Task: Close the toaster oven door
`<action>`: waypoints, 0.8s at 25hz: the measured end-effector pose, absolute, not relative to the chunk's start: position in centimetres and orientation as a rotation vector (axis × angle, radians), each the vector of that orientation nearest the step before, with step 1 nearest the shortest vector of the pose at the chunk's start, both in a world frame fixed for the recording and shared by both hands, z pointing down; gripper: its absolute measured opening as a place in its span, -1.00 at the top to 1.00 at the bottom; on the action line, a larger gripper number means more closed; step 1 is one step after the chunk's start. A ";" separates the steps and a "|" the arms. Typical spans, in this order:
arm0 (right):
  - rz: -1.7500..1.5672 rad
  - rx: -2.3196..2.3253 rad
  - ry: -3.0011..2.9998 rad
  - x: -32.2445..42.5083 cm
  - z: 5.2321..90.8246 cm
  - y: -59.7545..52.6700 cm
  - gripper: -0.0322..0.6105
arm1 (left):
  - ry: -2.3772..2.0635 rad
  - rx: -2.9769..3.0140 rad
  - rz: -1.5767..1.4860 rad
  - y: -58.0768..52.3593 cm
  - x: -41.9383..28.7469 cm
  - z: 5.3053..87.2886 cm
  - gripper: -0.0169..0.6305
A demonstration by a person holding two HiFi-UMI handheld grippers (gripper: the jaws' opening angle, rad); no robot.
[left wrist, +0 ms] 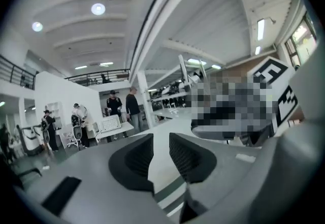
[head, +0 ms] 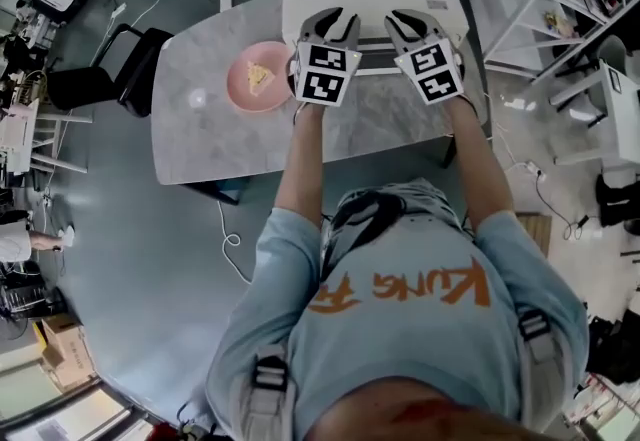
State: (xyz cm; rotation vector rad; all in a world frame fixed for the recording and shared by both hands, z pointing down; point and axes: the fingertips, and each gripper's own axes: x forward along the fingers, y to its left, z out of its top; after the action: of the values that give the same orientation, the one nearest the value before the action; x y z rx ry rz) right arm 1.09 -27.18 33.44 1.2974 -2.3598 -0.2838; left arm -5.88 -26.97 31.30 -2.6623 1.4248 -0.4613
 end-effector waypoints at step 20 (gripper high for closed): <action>0.095 1.885 -2.587 9.1 25.8 -25.1 0.91 | 1.828 -2.633 0.367 -24.0 -8.7 24.3 0.94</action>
State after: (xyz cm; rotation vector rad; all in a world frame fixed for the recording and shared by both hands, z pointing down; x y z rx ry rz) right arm 9.13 -25.07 25.78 1.8850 -2.5874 0.0947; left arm -8.70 -24.00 24.30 -2.6327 1.8280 0.3673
